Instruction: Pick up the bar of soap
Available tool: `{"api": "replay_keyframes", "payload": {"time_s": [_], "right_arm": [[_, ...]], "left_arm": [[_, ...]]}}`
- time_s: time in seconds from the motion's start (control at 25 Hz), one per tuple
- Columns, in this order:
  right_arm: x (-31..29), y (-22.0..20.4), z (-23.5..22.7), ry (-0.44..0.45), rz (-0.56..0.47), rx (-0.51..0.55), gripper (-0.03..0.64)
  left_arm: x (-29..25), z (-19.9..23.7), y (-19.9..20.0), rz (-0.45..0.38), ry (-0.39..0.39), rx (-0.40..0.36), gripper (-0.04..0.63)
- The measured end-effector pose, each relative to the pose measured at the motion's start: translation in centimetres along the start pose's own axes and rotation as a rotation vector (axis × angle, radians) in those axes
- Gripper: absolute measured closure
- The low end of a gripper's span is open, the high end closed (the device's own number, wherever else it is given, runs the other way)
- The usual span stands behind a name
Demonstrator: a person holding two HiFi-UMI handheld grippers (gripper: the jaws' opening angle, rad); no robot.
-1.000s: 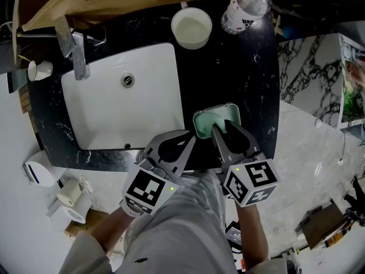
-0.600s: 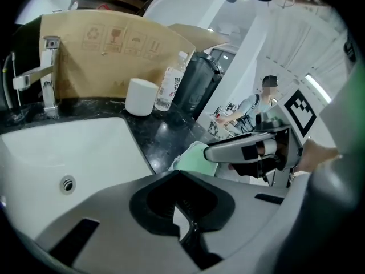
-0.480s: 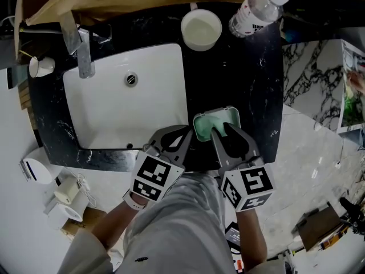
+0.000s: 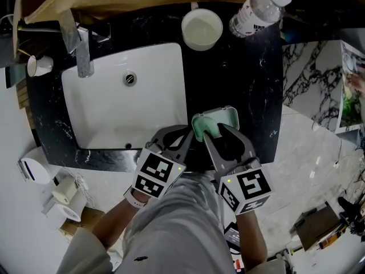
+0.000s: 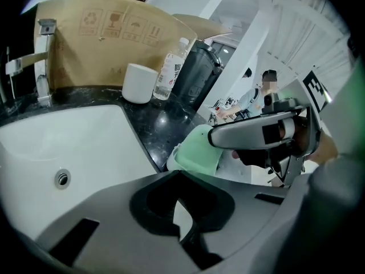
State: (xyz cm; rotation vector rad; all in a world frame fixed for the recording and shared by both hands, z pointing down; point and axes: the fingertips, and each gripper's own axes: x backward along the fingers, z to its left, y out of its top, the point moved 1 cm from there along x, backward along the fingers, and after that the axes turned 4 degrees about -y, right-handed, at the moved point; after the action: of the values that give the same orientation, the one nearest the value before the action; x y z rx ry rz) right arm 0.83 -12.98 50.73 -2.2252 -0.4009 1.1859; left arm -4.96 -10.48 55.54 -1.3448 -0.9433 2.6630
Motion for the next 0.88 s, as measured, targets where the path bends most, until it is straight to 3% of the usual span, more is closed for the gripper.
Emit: {"api": "replay_keyframes", "payload": {"time_s": [0.08,0.16,0.48,0.88], "right_arm": [[-0.5,-0.6,0.1,0.006,0.019,0.020,0.446],[-1.0,-1.0,-0.2,-0.013,0.024,0.029,0.483],[-2.0,-1.6,-1.0,-0.012,0.049,0.001,0.482],[0.5,-0.5,-1.3,-0.083,-0.056,-0.015,0.486]], "left_arm": [[-0.1,-0.1,0.1,-0.001,-0.002,-0.003,0.589],[-0.2,-0.1,0.1,0.000,-0.006,-0.009,0.589],[0.1,-0.1,-0.1,-0.006,-0.007,-0.007,0.590],[1.5,0.1,0.7,-0.045,0.035,-0.004,0.589]]}}
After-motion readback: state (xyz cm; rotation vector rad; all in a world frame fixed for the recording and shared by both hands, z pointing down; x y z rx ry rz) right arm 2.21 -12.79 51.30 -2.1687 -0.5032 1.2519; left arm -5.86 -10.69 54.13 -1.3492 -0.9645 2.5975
